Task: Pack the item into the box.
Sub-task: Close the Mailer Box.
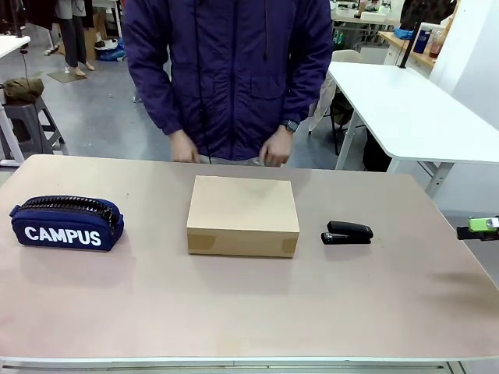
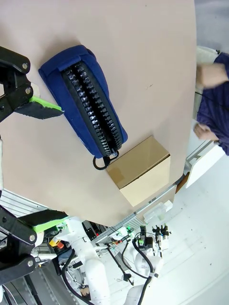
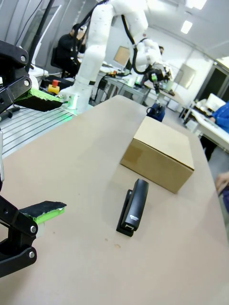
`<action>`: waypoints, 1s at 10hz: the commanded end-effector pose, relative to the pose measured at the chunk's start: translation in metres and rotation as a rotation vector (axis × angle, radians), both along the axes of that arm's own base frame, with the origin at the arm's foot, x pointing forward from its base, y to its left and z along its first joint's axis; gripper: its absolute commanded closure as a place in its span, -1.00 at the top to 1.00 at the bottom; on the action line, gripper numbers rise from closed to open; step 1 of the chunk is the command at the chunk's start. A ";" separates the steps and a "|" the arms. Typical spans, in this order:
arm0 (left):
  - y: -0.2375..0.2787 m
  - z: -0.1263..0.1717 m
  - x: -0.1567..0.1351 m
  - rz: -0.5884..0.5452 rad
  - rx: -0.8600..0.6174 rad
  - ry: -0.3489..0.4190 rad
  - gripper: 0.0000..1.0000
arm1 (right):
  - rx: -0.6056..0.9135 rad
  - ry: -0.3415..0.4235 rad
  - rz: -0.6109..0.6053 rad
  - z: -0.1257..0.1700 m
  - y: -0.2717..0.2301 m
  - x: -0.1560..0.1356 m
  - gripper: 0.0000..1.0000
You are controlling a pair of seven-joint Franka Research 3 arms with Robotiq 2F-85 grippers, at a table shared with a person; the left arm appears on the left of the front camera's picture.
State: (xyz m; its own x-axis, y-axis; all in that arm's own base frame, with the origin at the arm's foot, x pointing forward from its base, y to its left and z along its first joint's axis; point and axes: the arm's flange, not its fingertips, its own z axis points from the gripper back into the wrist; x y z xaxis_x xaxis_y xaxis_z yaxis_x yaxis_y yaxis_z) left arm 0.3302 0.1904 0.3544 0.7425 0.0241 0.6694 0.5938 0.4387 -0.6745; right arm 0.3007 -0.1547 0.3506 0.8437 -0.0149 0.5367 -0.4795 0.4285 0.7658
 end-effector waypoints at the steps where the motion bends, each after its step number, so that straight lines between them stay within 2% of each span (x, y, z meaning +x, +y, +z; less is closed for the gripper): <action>1: -0.002 0.001 -0.005 -0.005 0.016 -0.006 1.00 | 0.003 0.001 0.010 0.002 0.003 -0.004 1.00; 10: -0.002 0.001 -0.005 -0.005 0.016 -0.006 1.00 | 0.003 0.001 0.010 0.002 0.003 -0.004 1.00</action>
State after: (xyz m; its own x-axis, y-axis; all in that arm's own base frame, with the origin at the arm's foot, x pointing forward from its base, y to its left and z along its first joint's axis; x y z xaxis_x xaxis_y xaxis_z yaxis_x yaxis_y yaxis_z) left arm 0.3302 0.1904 0.3544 0.7425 0.0241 0.6694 0.5938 0.4387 -0.6745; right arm 0.3007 -0.1547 0.3506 0.8437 -0.0149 0.5367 -0.4795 0.4285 0.7658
